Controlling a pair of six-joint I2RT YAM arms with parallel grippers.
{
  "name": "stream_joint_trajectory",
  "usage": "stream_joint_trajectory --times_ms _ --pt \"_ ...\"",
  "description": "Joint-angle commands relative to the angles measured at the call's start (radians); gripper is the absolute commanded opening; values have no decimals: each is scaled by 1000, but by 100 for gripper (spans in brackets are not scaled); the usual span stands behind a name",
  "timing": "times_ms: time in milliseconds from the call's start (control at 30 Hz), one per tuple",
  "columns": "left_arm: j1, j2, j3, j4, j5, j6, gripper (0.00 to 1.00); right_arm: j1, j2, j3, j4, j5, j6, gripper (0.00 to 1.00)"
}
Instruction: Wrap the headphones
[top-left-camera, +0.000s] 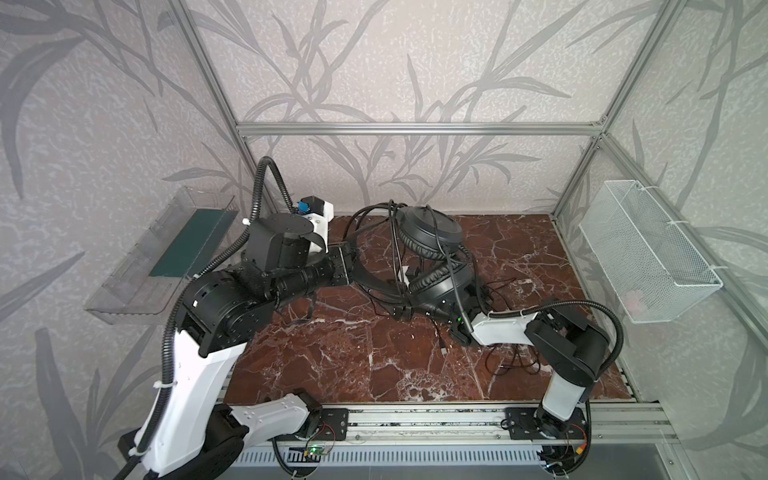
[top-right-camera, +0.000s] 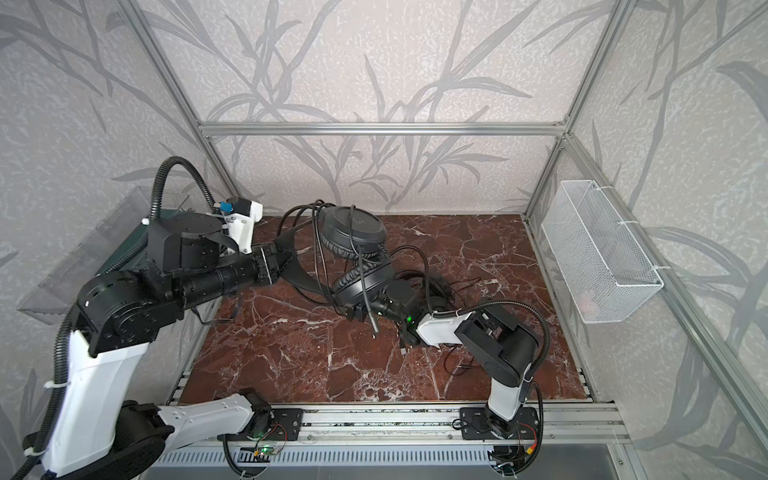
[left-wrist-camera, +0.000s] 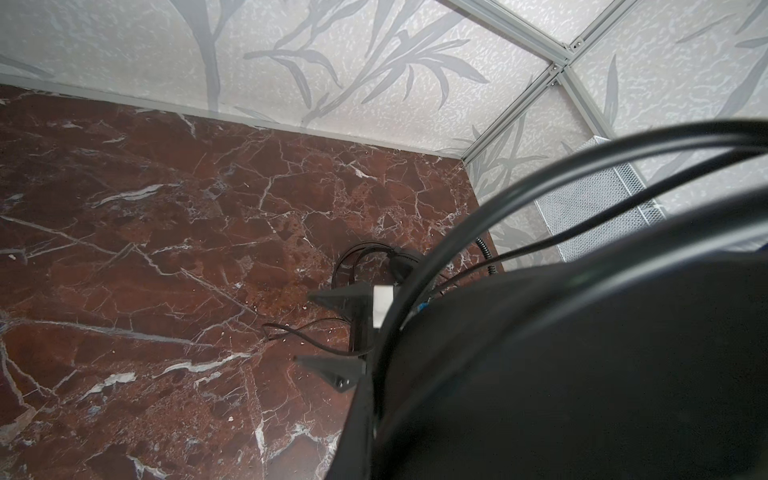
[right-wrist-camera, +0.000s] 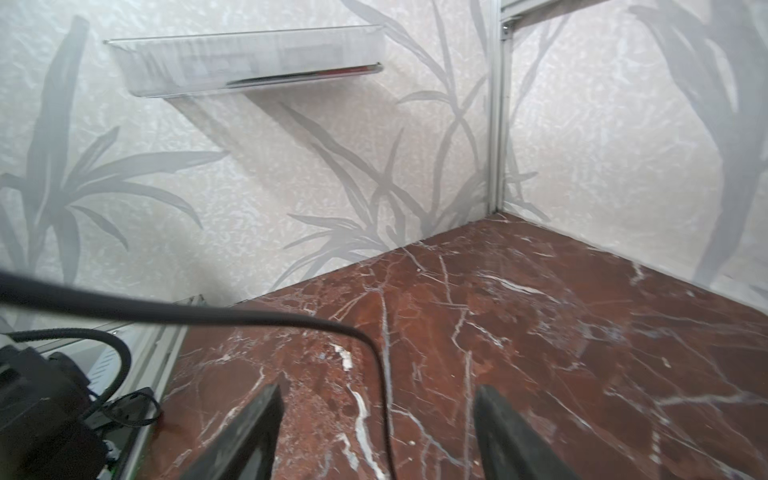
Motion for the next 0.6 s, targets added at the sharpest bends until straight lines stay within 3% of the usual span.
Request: stream_joint_trajectory --times_ms 0,167,367,567 --pt "1 0 47 42 -1 -17 0 2 62 39 76 60 -31 75" --pt "-1 1 48 44 6 -29 0 3 153 111 77 129 -41 75" --pt "1 13 64 39 5 -32 0 6 268 241 21 116 -33 74" --pt "1 24 62 44 6 -37 0 8 378 329 -35 151 -33 65"
